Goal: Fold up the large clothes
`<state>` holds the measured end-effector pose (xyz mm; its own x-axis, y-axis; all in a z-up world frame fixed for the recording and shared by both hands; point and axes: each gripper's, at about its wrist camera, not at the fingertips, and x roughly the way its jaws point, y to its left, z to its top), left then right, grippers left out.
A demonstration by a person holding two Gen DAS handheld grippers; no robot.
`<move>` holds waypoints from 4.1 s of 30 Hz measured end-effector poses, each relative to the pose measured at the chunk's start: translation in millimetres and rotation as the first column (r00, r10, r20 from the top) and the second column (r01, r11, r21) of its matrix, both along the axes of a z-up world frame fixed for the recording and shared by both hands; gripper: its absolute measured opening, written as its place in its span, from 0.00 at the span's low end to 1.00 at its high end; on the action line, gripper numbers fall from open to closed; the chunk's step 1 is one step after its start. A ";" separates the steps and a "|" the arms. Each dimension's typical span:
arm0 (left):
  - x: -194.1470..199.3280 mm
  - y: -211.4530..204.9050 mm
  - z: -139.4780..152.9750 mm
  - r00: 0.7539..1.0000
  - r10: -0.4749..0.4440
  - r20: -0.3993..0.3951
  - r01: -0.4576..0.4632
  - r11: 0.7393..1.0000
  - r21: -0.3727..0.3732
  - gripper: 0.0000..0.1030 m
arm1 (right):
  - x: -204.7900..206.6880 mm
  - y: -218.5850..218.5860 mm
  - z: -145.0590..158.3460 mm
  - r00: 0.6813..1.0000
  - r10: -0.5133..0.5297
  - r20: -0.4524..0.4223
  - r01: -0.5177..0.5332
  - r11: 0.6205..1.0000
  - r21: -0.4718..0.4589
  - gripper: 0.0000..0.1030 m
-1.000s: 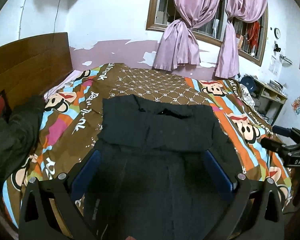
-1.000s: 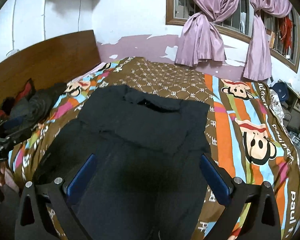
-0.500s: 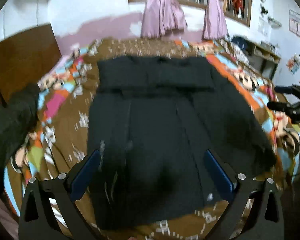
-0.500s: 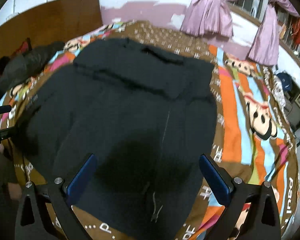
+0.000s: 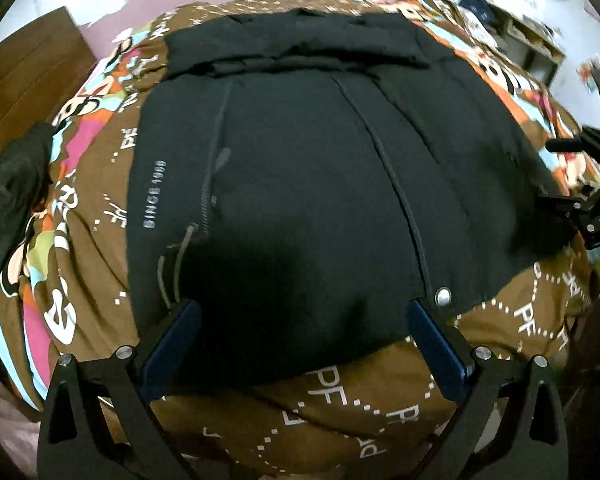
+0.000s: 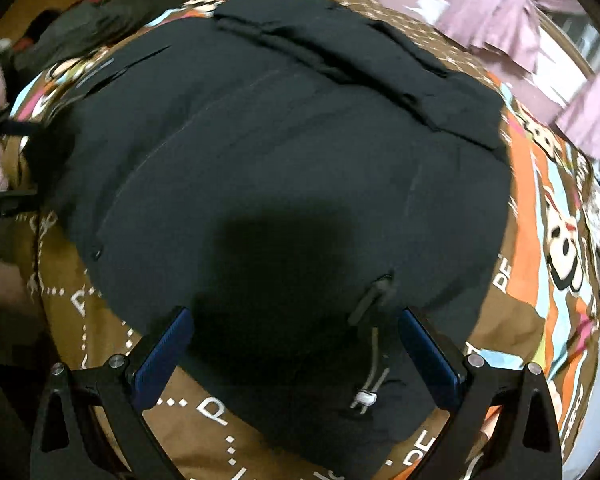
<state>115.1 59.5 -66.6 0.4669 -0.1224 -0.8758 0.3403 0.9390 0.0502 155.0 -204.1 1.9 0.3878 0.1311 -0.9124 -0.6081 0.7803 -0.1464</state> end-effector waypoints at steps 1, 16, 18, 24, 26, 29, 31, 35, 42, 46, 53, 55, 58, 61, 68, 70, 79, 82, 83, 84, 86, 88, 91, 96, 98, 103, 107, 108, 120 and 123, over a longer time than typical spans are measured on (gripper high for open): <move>0.2 1.5 -3.0 1.000 -0.012 -0.001 0.012 1.000 0.008 0.98 | -3.6 3.2 -1.7 1.000 0.025 -0.001 -0.025 1.000 -0.004 1.00; -18.5 4.4 -54.2 0.999 -0.040 -0.022 0.042 0.991 0.127 0.98 | -27.2 22.7 -45.1 0.988 0.151 -0.040 -0.154 0.982 -0.111 1.00; -17.7 5.1 -56.7 0.999 -0.038 -0.031 0.041 0.991 0.126 0.98 | -29.4 26.2 -50.5 0.985 0.170 -0.031 -0.172 0.975 -0.140 1.00; -20.2 2.3 -66.2 0.997 -0.050 -0.056 0.058 0.987 0.151 0.98 | -32.9 35.1 -68.9 0.977 0.209 0.042 -0.193 0.950 -0.245 1.00; -21.3 1.3 -70.2 0.997 -0.056 -0.060 0.066 0.984 0.163 0.98 | -33.7 36.6 -72.5 0.976 0.208 0.057 -0.187 0.948 -0.256 1.00; -22.2 1.8 -74.9 0.996 -0.063 -0.062 0.073 0.982 0.175 0.98 | -33.1 38.6 -70.3 0.975 0.201 0.095 -0.172 0.951 -0.256 1.00; -22.2 2.4 -77.9 0.996 -0.065 -0.061 0.075 0.980 0.182 0.98 | -26.3 36.2 -64.0 0.973 0.186 0.136 -0.148 0.958 -0.247 1.00; -21.6 1.1 -82.6 0.997 -0.066 -0.051 0.074 0.978 0.193 0.98 | -4.8 23.2 -34.5 0.981 0.085 0.175 -0.064 0.990 -0.125 0.95; -20.3 -1.8 -80.4 0.996 -0.090 -0.017 0.091 0.971 0.222 0.98 | 21.5 18.7 -18.8 1.000 -0.003 -0.030 0.004 0.999 0.033 0.84; -21.1 -6.0 -86.1 0.994 -0.113 0.000 0.108 0.956 0.273 0.98 | 13.4 19.3 -28.5 0.997 0.020 -0.074 -0.019 1.000 0.017 0.84; -15.1 -19.9 -108.3 0.983 -0.173 0.060 0.137 0.911 0.388 0.99 | 10.8 20.3 -25.5 0.993 -0.012 -0.121 0.020 0.997 0.069 0.85; -12.9 -23.4 -113.1 0.980 -0.184 0.071 0.140 0.902 0.409 0.98 | 11.1 19.7 -26.3 0.992 -0.011 -0.125 0.020 0.997 0.071 0.85; -16.7 -32.8 -113.0 0.973 -0.204 0.105 0.139 0.888 0.439 0.91 | 9.3 15.9 -26.8 0.990 -0.010 -0.141 0.019 0.998 0.063 0.85; -20.2 -38.0 -111.2 0.963 -0.227 0.144 0.133 0.867 0.481 0.72 | -1.5 5.8 -32.4 0.987 0.025 -0.158 -0.022 1.000 0.020 0.85; -17.7 -42.7 -113.9 0.930 -0.319 0.182 0.157 0.793 0.589 0.37 | -19.1 14.9 -40.8 0.988 0.113 -0.110 -0.121 0.990 -0.072 0.86; -11.2 -37.7 -107.9 0.922 -0.338 0.190 0.172 0.795 0.582 0.29 | -17.6 15.3 -38.1 0.988 0.105 -0.111 -0.112 0.992 -0.062 0.86; -17.0 -33.8 -49.5 0.916 -0.324 0.237 0.179 0.857 0.483 0.09 | -28.1 20.0 -43.2 0.986 0.161 -0.034 -0.164 0.976 -0.143 0.88; -20.8 -37.4 -30.5 0.911 -0.311 0.272 0.168 0.881 0.443 0.08 | -36.5 32.3 -50.2 0.982 0.186 0.026 -0.178 0.967 -0.185 0.89; -21.0 -37.3 -25.7 0.912 -0.304 0.277 0.165 0.888 0.430 0.08 | -38.4 34.1 -51.1 0.981 0.190 0.042 -0.178 0.965 -0.193 0.89; -18.0 -36.9 -19.7 0.913 -0.294 0.284 0.160 0.897 0.413 0.08 | -39.5 36.9 -51.5 0.978 0.196 0.067 -0.178 0.961 -0.211 0.89; -15.2 -40.6 -9.4 0.914 -0.280 0.293 0.154 0.909 0.387 0.07 | -41.1 40.2 -48.1 0.967 0.215 0.137 -0.178 0.953 -0.246 0.89; -13.9 -43.2 1.1 0.915 -0.265 0.304 0.147 0.922 0.359 0.07 | -37.5 37.9 -37.1 0.948 0.235 0.212 -0.172 0.944 -0.280 0.89; -16.6 -50.9 9.9 0.915 -0.256 0.310 0.145 0.929 0.340 0.07 | -23.3 29.4 -17.1 0.947 0.214 0.238 -0.163 0.963 -0.217 0.87; -7.2 -51.2 22.5 0.912 -0.230 0.339 0.125 0.944 0.306 0.06 | 6.8 5.3 9.5 0.992 0.098 0.075 -0.099 0.995 0.010 0.87; 0.8 -48.3 31.6 0.915 -0.206 0.348 0.110 0.954 0.278 0.06 | 11.6 -0.4 19.5 0.995 0.076 0.068 -0.080 0.995 0.058 0.87; 17.0 -50.7 57.5 0.895 -0.187 0.406 0.090 0.965 0.246 0.06 | 9.5 -7.0 47.2 0.997 0.021 0.075 -0.033 0.986 0.162 0.87; 34.1 -54.9 75.2 0.883 -0.179 0.433 0.086 0.970 0.227 0.06 | 15.9 -11.8 60.9 0.995 0.018 0.098 -0.037 0.978 0.203 0.89; 41.6 -57.7 80.5 0.884 -0.177 0.433 0.086 0.971 0.222 0.06 | 11.1 -10.6 64.4 0.994 0.021 0.109 -0.043 0.979 0.200 0.89; 89.1 -72.6 100.8 0.884 -0.197 0.425 0.106 0.968 0.228 0.06 | -9.3 15.4 40.3 0.969 0.121 0.218 -0.120 0.993 -0.020 0.89; 90.6 -70.0 102.2 0.888 -0.189 0.419 0.104 0.971 0.216 0.06 | -10.4 20.2 19.0 0.960 0.141 0.242 -0.100 0.980 -0.172 0.86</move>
<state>205.6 -10.5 35.6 0.7940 -0.0771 -0.6030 0.3777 0.8399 0.3898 144.6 -183.9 20.9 0.5975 0.0544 -0.8000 -0.6239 0.6583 -0.4212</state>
